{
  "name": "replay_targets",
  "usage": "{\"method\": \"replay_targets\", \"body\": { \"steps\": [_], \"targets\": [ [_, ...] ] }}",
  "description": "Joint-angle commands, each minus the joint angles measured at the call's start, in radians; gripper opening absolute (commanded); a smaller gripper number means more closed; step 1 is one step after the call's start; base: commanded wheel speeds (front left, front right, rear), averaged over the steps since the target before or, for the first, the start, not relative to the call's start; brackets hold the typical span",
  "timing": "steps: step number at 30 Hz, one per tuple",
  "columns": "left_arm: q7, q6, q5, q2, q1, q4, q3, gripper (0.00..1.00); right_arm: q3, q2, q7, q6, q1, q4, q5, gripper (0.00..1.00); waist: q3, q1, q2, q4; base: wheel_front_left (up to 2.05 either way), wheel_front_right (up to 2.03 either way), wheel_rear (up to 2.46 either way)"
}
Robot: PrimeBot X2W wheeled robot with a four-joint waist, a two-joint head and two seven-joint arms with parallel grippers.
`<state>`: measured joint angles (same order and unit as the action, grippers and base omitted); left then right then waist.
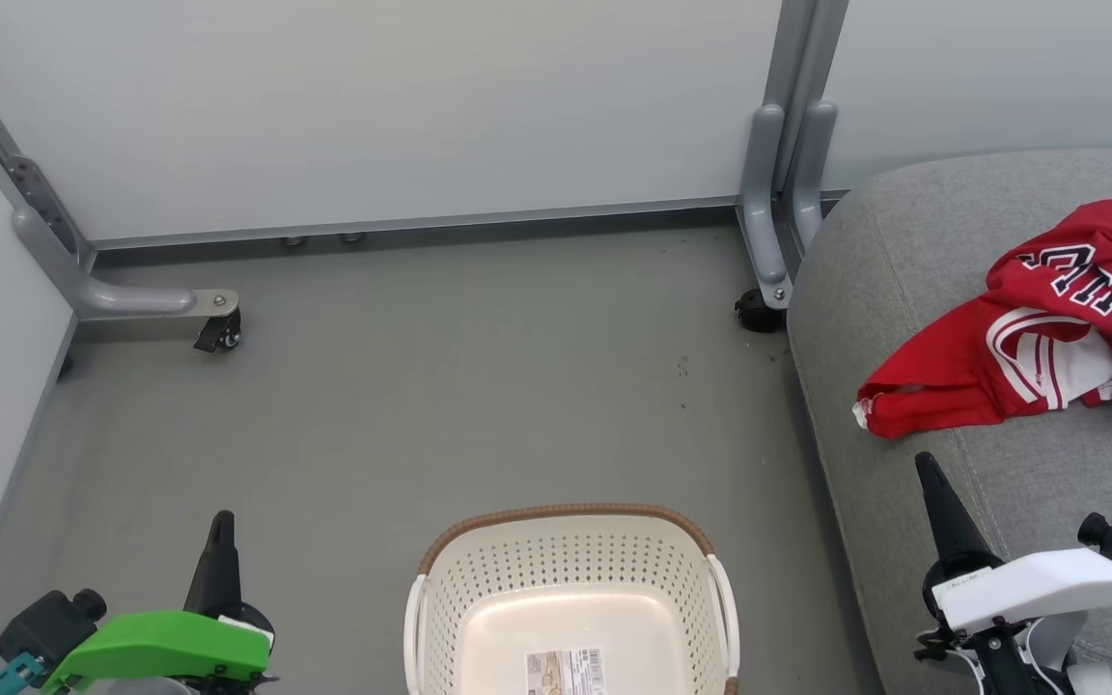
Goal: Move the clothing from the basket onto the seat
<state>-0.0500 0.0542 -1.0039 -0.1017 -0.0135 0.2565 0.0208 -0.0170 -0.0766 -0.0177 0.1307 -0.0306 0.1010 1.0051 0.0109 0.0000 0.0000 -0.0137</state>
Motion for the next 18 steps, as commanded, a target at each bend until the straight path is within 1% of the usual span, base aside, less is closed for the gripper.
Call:
{"method": "replay_targets", "body": {
  "steps": [1,18],
  "targets": [
    [0.007,0.01,-0.032,0.003,-0.034,-0.014,-0.012,0.0,-0.004,-0.007,-0.005,0.0,0.03,-0.002,0.033,0.0,0.0,0.0,0.0,0.0,0.0,0.0,0.0],
    [0.056,0.03,-0.205,0.017,-0.056,-0.014,-0.05,0.0,-0.018,-0.009,-0.02,0.0,0.064,0.041,0.218,0.0,-0.004,0.0,0.0,0.003,0.0,0.0,0.0]
  ]
}}
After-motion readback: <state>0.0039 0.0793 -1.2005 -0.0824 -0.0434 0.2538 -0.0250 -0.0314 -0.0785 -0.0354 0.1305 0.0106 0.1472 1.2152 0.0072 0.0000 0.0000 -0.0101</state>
